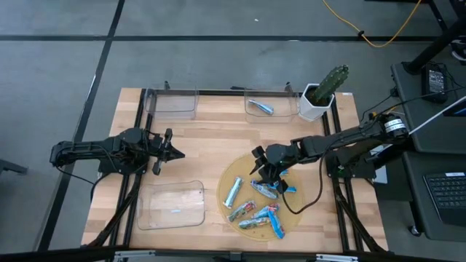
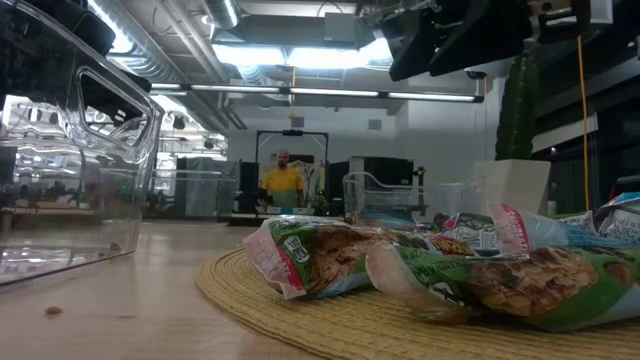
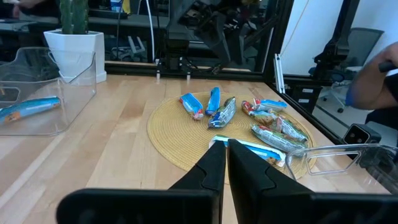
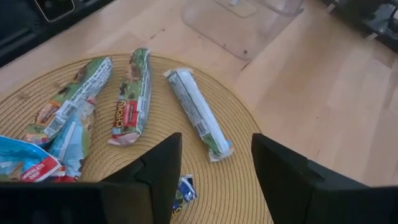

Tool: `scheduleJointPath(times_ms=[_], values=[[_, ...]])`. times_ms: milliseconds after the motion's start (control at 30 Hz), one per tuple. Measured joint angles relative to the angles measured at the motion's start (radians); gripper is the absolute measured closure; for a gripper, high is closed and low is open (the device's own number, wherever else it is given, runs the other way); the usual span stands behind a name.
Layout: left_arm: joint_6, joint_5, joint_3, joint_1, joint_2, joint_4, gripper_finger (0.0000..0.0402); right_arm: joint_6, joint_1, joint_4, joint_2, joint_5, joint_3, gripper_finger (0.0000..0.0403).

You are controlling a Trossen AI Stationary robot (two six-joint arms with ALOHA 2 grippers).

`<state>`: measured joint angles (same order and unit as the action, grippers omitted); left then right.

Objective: Pick and place Granola Bars by type
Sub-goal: Put the red granola bar into the top left transparent bin

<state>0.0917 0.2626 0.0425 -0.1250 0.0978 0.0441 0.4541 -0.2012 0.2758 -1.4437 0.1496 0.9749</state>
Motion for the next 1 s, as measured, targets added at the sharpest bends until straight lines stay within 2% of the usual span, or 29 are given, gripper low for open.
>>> scheduleJointPath(times_ms=[233, 500, 1000], values=[[0.0, 0.0, 0.0, 0.0, 0.0, 0.0, 0.0393, 0.002, -0.003, -0.003, -0.008, 0.009, 0.0, 0.0205], [0.0, 0.0, 0.0, 0.0, 0.0, 0.0, 0.0391, 0.153, -0.013, -0.012, -0.015, 0.01, 0.0, 0.0205], [0.0, 0.0, 0.0, 0.0, 0.0, 0.0, 0.0393, 0.183, -0.013, -0.04, -0.045, 0.01, 0.0, 0.0205]])
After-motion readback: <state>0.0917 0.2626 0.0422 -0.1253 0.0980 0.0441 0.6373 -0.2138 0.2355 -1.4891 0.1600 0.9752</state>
